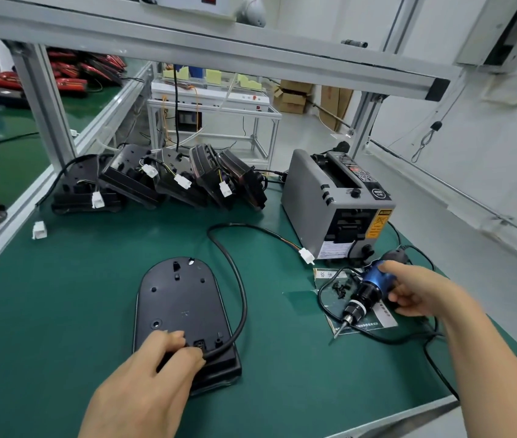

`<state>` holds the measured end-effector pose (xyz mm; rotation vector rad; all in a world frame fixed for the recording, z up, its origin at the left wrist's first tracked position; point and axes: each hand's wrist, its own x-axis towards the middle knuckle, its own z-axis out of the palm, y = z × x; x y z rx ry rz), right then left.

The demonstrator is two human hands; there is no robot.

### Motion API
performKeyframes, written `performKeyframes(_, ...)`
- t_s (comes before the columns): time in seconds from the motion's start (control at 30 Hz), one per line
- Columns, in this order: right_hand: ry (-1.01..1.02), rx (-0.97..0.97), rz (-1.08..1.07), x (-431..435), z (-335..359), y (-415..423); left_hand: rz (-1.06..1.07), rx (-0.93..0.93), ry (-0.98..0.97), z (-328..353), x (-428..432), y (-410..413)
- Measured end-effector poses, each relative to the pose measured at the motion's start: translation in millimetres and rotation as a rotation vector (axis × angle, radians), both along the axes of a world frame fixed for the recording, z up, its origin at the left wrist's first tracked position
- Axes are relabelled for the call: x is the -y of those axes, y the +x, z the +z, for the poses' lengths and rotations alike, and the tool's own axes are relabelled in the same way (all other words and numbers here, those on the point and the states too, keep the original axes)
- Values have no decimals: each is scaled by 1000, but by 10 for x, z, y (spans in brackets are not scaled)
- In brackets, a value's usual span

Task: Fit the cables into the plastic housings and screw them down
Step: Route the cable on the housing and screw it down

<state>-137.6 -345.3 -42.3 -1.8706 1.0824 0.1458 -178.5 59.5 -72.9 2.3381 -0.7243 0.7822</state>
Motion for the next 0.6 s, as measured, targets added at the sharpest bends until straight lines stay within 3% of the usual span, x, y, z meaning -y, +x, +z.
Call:
performKeyframes(0.17,-81,-53,-6,39,110,-75,8,11,-24,0,-4,10)
performKeyframes(0.27,-458,-14,49,-22,190,-68,12,2,-19,-8,7,-2)
performKeyframes(0.33,-689,173,77,-105,233,20,17,2,-10,-23,4,0)
performKeyframes(0.37,-655,298,76,-175,257,79,23,5,-4,-39,-1,5)
performKeyframes(0.43,-391,490,44,-316,288,210,39,9,5,-53,-4,13)
performKeyframes(0.6,62,555,-124,-391,251,458,28,5,-17,-21,6,3)
